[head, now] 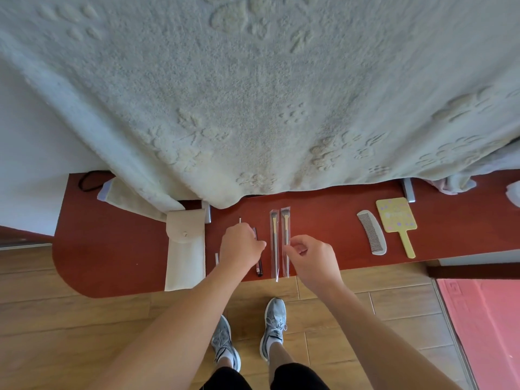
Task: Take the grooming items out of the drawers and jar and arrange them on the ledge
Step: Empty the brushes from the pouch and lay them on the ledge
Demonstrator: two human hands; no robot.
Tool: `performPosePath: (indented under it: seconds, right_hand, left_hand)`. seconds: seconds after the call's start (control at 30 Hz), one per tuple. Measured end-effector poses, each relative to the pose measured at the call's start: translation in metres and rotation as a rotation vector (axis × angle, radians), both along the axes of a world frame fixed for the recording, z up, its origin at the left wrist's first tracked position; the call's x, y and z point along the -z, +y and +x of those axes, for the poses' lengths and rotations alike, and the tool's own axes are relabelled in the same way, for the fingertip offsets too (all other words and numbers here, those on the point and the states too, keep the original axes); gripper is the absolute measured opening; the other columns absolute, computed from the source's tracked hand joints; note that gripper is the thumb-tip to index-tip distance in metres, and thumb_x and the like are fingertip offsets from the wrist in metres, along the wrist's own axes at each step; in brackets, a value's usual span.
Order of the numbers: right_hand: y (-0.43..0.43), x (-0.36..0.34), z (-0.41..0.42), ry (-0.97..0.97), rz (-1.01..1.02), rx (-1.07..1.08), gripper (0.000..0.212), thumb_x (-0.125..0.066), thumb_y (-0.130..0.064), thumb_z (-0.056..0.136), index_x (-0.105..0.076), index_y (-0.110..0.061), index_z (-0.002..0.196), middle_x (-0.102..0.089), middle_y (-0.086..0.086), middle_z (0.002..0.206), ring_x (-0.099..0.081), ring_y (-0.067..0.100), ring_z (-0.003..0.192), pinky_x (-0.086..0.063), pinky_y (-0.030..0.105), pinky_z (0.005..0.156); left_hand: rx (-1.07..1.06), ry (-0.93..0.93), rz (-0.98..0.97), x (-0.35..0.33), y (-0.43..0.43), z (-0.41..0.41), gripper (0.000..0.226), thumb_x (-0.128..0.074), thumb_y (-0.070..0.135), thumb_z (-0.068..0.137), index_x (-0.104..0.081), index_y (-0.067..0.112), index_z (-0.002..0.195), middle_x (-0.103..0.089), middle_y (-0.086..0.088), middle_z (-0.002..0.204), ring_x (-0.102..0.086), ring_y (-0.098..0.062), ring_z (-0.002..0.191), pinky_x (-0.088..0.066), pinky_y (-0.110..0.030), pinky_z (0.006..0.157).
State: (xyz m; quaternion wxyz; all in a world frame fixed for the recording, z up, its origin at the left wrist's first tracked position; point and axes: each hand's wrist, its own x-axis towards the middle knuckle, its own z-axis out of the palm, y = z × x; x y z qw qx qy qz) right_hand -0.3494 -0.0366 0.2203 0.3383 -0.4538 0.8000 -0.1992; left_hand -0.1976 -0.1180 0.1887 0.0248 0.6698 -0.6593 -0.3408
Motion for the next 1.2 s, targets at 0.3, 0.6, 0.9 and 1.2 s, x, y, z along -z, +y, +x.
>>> performPosePath:
  seconds: [0.3,0.6,0.9,1.2]
  right_hand:
    - [0.008,-0.001,-0.021,0.0,-0.005,0.009,0.031,-0.063,-0.035,0.091,-0.068,-0.019,0.117,-0.067,-0.014,0.088,-0.062,0.0,0.084,-0.052,0.019,0.077]
    - [0.007,-0.006,-0.027,-0.03,-0.033,0.0,0.03,-0.066,-0.035,0.09,-0.068,-0.019,0.116,-0.067,-0.016,0.086,-0.062,-0.001,0.082,-0.052,0.017,0.076]
    - [-0.023,-0.05,-0.001,-0.12,-0.192,-0.005,0.021,-0.069,-0.033,0.088,-0.069,-0.023,0.106,-0.067,-0.014,0.084,-0.062,-0.002,0.078,-0.049,0.011,0.068]
    - [-0.049,-0.079,0.06,-0.377,-0.177,-0.107,0.022,-0.072,-0.037,0.081,-0.072,-0.029,0.102,-0.072,-0.008,0.081,-0.067,0.008,0.075,-0.055,0.031,0.073]
  left_hand:
    - [-0.022,-0.097,0.09,0.008,0.003,-0.015,0.009,-0.071,0.011,0.083,-0.064,0.011,0.089,-0.065,-0.003,0.076,-0.069,-0.019,0.07,-0.061,-0.031,0.07]
    - [-0.109,0.036,0.067,-0.019,0.005,-0.01,0.009,-0.073,0.014,0.085,-0.064,0.015,0.084,-0.06,0.005,0.075,-0.064,-0.012,0.062,-0.042,-0.015,0.05]
    - [-0.33,0.509,0.09,-0.08,0.014,0.028,0.023,-0.079,0.016,0.077,-0.075,0.016,0.1,-0.071,0.007,0.089,-0.07,-0.008,0.079,-0.06,-0.03,0.078]
    - [-0.306,0.71,0.177,-0.112,0.037,0.071,0.017,-0.077,0.011,0.082,-0.077,0.015,0.099,-0.076,-0.001,0.09,-0.073,-0.016,0.083,-0.06,-0.027,0.073]
